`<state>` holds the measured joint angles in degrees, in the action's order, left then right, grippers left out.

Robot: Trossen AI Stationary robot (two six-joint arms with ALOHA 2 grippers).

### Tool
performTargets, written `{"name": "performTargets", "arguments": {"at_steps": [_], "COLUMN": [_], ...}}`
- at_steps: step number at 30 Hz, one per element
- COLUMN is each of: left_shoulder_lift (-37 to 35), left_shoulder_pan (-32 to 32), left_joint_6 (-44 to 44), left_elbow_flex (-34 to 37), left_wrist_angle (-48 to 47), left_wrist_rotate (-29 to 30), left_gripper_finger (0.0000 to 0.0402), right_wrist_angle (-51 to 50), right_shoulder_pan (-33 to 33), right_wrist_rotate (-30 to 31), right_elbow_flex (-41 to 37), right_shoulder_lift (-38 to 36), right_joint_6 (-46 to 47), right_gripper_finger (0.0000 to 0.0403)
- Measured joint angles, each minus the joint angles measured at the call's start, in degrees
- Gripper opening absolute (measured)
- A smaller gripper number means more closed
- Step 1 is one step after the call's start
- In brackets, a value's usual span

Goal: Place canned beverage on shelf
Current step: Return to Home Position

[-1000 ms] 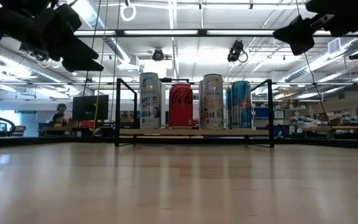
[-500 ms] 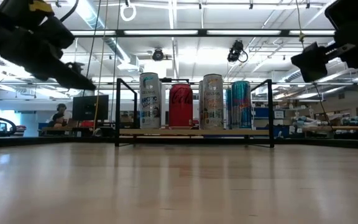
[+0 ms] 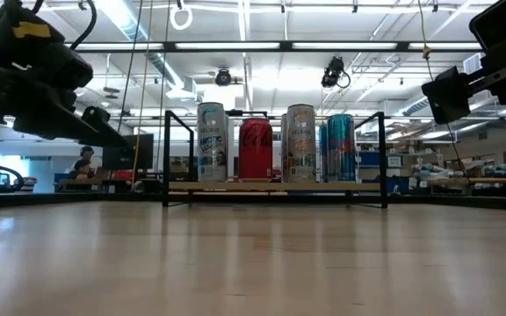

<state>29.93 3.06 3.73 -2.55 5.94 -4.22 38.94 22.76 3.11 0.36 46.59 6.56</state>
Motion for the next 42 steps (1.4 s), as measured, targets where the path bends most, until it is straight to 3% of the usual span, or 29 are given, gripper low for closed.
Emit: {"name": "performTargets", "arguments": {"at_steps": [13,25,36,42], "left_shoulder_lift": [0.0,0.0,0.0,0.0], "left_shoulder_pan": [0.0,0.0,0.0,0.0], "left_joint_6": [-0.1,-1.6,-1.6,-1.6], "left_elbow_flex": [2.1,2.1,2.1,2.1], "left_wrist_angle": [1.6,0.9,0.9,0.9], "left_wrist_rotate": [0.1,0.0,0.0,0.0], "left_gripper_finger": [0.0318,0.0318,0.0318,0.0318], "right_wrist_angle": [-2.9,-12.6,-14.0,-18.2], "right_shoulder_pan": [0.0,0.0,0.0,-0.5], "right_wrist_rotate": [-0.7,0.0,-10.7,-4.7], "right_elbow_flex": [0.0,0.0,0.0,0.0], "right_shoulder_lift": [0.1,0.2,0.2,0.2], "right_joint_6": [-0.1,8.3,-7.2,-7.2], "right_gripper_finger": [0.0332,0.0332,0.0332,0.0332]}}
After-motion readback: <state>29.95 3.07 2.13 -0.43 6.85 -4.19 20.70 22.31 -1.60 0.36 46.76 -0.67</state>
